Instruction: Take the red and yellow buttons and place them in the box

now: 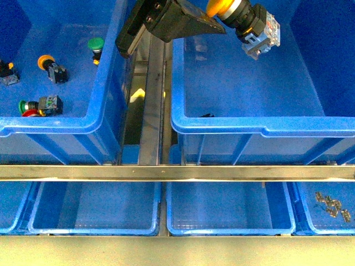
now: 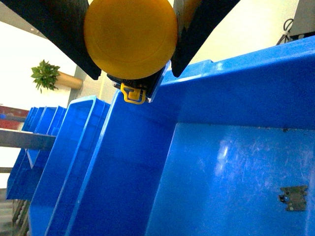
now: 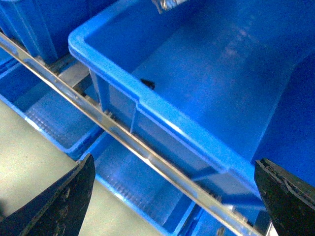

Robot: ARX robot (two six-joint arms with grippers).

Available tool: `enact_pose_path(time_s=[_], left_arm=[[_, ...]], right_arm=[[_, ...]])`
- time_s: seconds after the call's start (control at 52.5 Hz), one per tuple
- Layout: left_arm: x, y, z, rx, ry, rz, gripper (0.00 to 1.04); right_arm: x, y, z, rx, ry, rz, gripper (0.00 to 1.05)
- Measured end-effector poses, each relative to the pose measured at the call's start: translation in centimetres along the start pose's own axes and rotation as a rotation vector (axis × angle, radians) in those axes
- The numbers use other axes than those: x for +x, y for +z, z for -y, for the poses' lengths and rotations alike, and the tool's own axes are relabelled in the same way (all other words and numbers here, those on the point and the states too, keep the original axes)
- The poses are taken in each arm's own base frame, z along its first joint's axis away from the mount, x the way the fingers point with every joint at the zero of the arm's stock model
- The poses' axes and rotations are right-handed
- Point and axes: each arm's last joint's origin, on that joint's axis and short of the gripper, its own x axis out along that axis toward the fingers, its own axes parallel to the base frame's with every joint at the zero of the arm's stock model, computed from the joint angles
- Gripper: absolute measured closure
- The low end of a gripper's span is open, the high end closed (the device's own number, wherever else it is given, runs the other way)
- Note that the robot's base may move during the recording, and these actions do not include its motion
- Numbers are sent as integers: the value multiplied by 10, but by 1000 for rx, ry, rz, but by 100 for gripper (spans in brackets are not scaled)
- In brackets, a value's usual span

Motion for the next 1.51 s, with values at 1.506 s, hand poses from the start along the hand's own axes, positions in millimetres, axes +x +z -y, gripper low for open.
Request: enact_pose_path(time_s=[1.506], left_arm=[[2,4,4,2,0,-7,71]], right_arm=[[142,74,13,-335,35,251,36]])
